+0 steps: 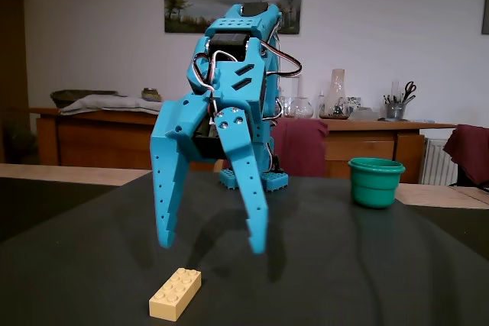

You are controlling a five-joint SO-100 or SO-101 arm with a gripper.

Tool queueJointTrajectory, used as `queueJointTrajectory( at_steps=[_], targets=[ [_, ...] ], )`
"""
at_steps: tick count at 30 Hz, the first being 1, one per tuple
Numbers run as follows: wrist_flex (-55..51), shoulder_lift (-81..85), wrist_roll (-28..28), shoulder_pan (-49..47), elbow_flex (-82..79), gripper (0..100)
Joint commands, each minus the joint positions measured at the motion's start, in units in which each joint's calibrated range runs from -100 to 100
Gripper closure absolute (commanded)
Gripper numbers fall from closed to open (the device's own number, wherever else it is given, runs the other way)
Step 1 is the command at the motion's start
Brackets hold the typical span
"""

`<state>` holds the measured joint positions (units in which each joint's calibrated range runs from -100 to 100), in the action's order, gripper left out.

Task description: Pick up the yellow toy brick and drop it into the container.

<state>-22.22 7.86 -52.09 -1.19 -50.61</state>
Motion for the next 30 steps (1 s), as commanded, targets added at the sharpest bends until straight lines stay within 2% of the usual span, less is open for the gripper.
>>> queueJointTrajectory(
  at_steps=[1,7,15,30],
  targets=[
    [0.7,0.1,-0.2,0.8,1.1,68],
    [1.2,-0.9,-0.3,0.8,1.2,68],
    [13.3,-9.2,-0.4,1.6,1.2,68],
    [13.7,-10.1,-2.3,3.2,1.2,68]
  ],
)
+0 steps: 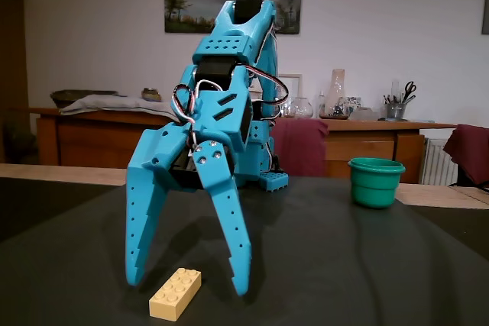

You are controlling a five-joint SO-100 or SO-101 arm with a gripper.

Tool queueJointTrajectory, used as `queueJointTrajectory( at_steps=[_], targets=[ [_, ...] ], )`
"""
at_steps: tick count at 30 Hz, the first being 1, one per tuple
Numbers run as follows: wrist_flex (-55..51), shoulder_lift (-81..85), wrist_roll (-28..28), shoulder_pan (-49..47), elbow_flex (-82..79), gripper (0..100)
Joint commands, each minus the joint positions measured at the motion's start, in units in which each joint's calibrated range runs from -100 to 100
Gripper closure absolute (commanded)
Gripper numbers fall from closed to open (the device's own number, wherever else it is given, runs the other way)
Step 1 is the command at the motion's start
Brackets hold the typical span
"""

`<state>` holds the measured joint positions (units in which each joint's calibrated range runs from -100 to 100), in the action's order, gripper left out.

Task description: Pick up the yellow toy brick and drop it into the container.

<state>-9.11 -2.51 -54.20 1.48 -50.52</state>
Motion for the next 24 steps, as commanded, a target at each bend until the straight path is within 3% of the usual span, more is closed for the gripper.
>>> queueJointTrajectory(
  at_steps=[1,24],
  targets=[
    [0.6,0.2,-0.3,0.6,1.1,68],
    [5.6,-7.7,-1.2,0.6,2.2,68]
  ],
)
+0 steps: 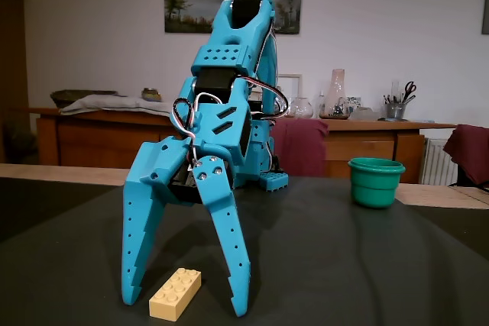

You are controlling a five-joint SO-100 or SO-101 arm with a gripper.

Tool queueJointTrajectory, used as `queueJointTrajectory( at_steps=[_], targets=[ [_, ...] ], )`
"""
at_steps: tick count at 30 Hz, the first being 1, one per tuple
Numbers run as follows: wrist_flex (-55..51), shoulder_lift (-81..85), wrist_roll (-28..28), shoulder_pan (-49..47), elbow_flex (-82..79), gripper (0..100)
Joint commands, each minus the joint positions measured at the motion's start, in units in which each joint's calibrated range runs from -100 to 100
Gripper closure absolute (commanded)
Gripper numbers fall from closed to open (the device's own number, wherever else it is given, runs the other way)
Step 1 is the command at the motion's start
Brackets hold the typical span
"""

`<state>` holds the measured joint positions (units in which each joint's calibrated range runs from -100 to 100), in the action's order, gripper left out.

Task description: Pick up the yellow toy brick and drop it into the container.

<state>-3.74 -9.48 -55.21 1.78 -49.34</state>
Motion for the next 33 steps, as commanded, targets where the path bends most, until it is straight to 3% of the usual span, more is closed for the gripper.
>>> queueJointTrajectory(
  at_steps=[1,30,33],
  targets=[
    [0.2,-0.7,-0.2,0.3,1.1,68],
    [-5.6,3.4,-0.3,3.0,1.0,68],
    [-5.6,3.4,-0.3,2.7,0.7,78]
  ],
)
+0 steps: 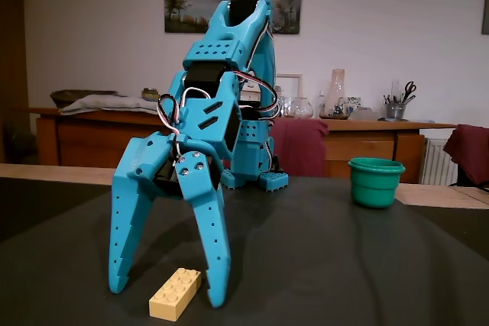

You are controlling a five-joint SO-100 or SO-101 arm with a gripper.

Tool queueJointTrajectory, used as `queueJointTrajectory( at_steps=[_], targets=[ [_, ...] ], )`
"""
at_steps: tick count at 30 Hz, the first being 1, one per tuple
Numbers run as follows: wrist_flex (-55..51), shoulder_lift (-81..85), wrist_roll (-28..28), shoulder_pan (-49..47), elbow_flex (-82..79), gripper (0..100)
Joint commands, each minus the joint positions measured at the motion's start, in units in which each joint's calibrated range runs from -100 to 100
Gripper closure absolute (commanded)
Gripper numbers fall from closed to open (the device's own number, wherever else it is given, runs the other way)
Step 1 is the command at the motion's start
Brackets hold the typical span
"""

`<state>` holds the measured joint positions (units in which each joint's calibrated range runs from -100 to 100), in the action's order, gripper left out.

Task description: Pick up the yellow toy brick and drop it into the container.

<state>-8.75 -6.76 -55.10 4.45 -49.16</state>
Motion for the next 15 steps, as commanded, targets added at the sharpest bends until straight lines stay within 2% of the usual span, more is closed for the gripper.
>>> queueJointTrajectory(
  at_steps=[1,7,12,15],
  targets=[
    [-0.6,0.7,-0.4,-0.1,0.4,82],
    [-0.6,0.7,0.0,-0.2,0.4,100],
    [-1.2,0.8,0.4,-0.2,0.5,100],
    [-1.2,1.8,4.4,-1.6,1.0,100]
  ],
)
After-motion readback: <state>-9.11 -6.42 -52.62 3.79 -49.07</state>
